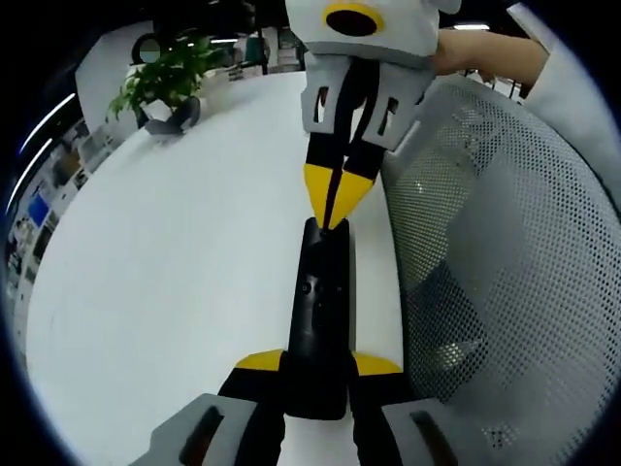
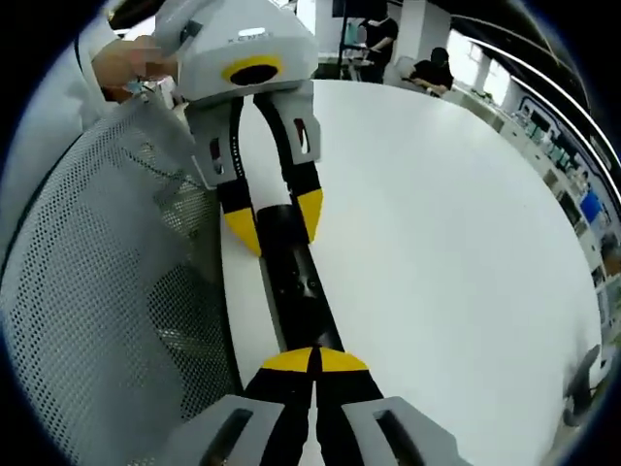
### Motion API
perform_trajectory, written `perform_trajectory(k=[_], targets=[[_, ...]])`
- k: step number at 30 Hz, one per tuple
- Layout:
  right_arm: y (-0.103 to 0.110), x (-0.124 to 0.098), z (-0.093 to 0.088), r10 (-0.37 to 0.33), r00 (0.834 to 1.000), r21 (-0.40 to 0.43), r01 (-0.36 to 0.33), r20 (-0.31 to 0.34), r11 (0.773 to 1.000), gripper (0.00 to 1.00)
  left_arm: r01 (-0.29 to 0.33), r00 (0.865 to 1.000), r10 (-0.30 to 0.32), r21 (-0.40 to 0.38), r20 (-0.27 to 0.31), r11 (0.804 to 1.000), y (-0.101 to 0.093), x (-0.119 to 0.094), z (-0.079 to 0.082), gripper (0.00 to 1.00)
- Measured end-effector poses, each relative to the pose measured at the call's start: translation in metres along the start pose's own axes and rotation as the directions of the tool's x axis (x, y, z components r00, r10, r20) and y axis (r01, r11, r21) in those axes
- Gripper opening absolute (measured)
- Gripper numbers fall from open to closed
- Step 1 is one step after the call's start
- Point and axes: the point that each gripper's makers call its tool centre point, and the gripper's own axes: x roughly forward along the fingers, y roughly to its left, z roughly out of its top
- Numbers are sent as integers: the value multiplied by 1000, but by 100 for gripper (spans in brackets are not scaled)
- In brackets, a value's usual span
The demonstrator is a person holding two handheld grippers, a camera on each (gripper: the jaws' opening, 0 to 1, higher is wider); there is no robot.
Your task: Press the specified remote control buttons in sequence, fully releasing each button before pressing the next.
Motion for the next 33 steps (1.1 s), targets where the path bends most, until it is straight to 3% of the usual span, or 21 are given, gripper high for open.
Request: perform_trajectory(k=[7,12,16,20,26,30,31,33], targets=[[0,2,-1,12,998,-27,-13,-61,1000,0,1,1000,-1,3,9,1000,0,0,0,24],[-1,2,-2,36,992,54,-29,-124,998,0,3,1000,-3,15,-8,1000,0,1,0,24],[0,2,-3,7,997,-27,-9,-78,1000,0,4,1000,-3,15,-13,1000,0,1,0,24],[2,-2,-1,17,1000,77,-17,4,997,0,2,1000,-2,10,-12,1000,0,1,0,24],[0,-1,15,14,998,11,-15,60,1000,0,4,1000,-4,16,-22,1000,-1,1,0,24],[8,8,10,68,998,-59,-67,15,996,0,5,1000,-5,17,-27,1000,-1,1,0,24],[4,8,14,38,999,-92,-35,31,995,0,5,1000,-4,17,-27,1000,-1,1,0,24],[6,5,13,43,999,-148,-43,-5,988,0,4,1000,-3,15,-26,1000,-1,1,0,24]])
